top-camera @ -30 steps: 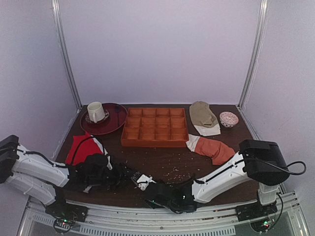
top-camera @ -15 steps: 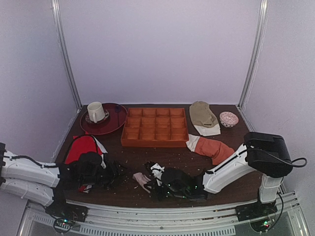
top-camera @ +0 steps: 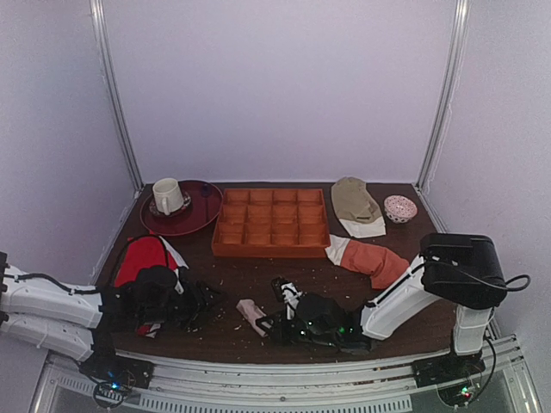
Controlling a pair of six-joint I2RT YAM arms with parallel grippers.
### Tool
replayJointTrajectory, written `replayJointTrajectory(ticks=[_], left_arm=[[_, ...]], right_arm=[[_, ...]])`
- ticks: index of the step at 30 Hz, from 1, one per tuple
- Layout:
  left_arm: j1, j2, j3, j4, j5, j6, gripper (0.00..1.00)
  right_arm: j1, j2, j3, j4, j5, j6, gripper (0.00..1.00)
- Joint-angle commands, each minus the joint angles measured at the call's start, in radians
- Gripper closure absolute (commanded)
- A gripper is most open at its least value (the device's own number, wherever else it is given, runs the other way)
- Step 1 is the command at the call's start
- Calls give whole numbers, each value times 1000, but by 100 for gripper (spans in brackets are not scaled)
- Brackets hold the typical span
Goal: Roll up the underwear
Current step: Roll the underwear at the center of the board.
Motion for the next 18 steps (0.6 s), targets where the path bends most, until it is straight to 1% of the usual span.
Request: replayJointTrajectory(ticks=[1,5,13,18], left_arm=[[0,3,-5,3,-15,7,37],[-18,46,2,45,-2,6,36],[-45,140,5,143,5,-14,36],[-47,171,21,168,12,-8,36]], right_arm=[[-5,66,-60,-111,20,119,100],[-5,79,-68,-112,32,171,100],[-6,97,-150,47,47,266,100],[-6,119,-163,88,45,306,100]])
